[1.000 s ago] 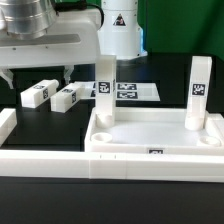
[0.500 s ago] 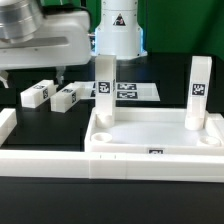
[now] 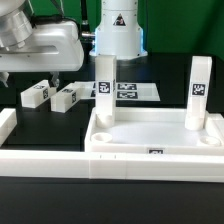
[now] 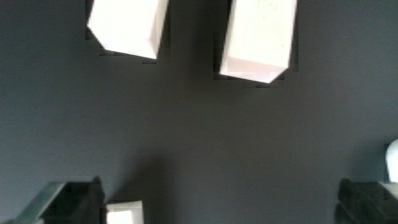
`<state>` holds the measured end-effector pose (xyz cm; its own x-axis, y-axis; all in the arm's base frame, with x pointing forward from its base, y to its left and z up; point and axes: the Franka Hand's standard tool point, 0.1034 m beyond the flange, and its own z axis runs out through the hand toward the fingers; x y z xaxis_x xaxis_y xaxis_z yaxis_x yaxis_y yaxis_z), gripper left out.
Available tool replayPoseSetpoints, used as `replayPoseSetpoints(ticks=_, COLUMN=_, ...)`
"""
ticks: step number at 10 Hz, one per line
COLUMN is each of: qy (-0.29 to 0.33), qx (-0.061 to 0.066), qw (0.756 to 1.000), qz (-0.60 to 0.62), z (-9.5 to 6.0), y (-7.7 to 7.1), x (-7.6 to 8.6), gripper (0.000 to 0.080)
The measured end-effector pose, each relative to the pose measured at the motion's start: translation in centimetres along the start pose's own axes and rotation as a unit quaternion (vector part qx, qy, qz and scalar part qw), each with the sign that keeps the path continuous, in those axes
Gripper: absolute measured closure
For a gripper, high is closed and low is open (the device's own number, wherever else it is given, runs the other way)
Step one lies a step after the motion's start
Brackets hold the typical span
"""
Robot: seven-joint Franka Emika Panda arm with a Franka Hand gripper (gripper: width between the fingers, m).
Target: Assemble desk
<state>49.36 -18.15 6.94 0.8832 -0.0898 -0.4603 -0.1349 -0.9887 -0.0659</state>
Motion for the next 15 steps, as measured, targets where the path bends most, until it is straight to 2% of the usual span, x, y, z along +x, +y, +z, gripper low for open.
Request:
replayPoseSetpoints(ticks=1, qy=0.0, qx=0.0, qw=1.0, qz=0.001, z=0.0, y=0.0, x=0.0, gripper=0.015)
replayPoseSetpoints(ticks=2, qy=-0.012, qx=0.017, qw=0.999, qz=0.034, z=0.5, y=0.4, x=-0.6, gripper=0.015)
replayPoseSetpoints(ticks=3, qy=-0.022, qx=0.025, qw=0.998, qz=0.062, z=1.1, y=0.7, x=-1.0, gripper=0.015)
replayPoseSetpoints(ticks=5, qy=-0.036, qx=0.035, qw=0.995, qz=0.081, z=2.1, y=0.3, x=-1.6, gripper=0.015)
replayPoseSetpoints(ticks=6, qy=-0.036, qx=0.028, qw=0.996, qz=0.073, z=2.1, y=0.2, x=-1.5, gripper=0.015)
replayPoseSetpoints(ticks=7, qy=-0.033, qx=-0.002, qw=0.999, qz=0.044, z=1.8, y=0.2, x=-1.1, gripper=0.015)
replayPoseSetpoints(ticks=8, qy=-0.032, qx=0.0, qw=0.999, qz=0.043, z=1.8, y=-0.3, x=-1.0, gripper=0.015)
replayPoseSetpoints(ticks=11, qy=-0.042, qx=0.002, qw=0.999, qz=0.035, z=2.1, y=-0.2, x=-1.1, gripper=0.015)
replayPoseSetpoints(ticks=12, qy=-0.069, qx=0.002, qw=0.997, qz=0.038, z=2.4, y=-0.5, x=-1.8, gripper=0.015)
replayPoseSetpoints(ticks=13, qy=-0.112, qx=0.009, qw=0.993, qz=0.038, z=2.7, y=-0.6, x=-2.1, gripper=0.015)
replayPoseSetpoints(ticks=14, qy=-0.129, qx=0.009, qw=0.991, qz=0.038, z=2.8, y=-0.5, x=-1.7, gripper=0.015)
replayPoseSetpoints(ticks=15, qy=-0.167, qx=0.016, qw=0.985, qz=0.039, z=3.0, y=-0.8, x=-2.3, gripper=0.015)
